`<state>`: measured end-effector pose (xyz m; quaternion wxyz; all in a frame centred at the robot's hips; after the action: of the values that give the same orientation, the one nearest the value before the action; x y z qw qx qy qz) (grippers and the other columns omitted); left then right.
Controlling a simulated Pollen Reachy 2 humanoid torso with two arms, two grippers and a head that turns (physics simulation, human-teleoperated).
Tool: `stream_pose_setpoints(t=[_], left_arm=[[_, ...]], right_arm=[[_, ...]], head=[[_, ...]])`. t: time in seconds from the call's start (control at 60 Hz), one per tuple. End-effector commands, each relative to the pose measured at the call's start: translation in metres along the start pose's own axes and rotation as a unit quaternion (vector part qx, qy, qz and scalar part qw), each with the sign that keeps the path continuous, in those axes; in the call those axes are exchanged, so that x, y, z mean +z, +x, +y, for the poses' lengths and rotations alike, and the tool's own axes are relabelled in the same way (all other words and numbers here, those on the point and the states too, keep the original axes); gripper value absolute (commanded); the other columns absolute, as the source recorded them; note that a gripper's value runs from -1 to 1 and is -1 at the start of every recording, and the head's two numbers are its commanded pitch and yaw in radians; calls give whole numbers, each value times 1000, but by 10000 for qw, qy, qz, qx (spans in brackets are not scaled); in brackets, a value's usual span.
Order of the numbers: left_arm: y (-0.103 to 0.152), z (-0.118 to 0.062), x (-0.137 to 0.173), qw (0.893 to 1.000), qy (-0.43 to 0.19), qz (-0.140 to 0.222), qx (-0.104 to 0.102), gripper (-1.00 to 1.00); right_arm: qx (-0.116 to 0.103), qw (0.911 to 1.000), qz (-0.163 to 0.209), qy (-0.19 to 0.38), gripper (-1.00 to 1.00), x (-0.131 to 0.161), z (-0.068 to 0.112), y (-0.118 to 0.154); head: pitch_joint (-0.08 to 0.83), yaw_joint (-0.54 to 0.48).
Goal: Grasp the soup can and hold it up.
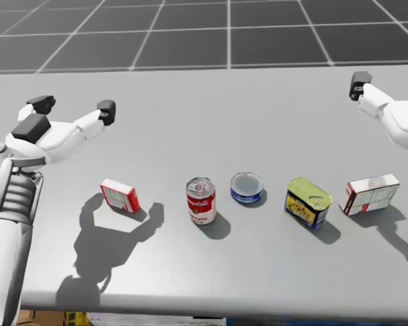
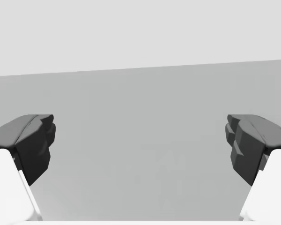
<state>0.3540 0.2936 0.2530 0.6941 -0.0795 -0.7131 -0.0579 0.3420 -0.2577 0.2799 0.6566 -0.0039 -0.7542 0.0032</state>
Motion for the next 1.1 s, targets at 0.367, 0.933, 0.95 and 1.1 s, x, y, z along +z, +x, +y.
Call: stream_pose_setpoints(t=[0.367,0.933,0.95,1.1], left_arm=[[19,-6,13,9997,-202,-69,133,-1000],[28,-73,65,9555,-2400,1714,109,-1000],[24,-76,65,9528,-2458,1780,85,-1000],[4,-90,61,9415,-2687,2034,-26,-1000]], right_arm=[[4,10000,12,-12,-1000,1,1,2],[57,10000,-39,-60,-1000,0,0,0],[43,10000,-46,-59,-1000,0,0,0],[34,10000,-65,-57,-1000,1,0,1]], head=[[676,113],[667,115],[667,115],[667,117]])
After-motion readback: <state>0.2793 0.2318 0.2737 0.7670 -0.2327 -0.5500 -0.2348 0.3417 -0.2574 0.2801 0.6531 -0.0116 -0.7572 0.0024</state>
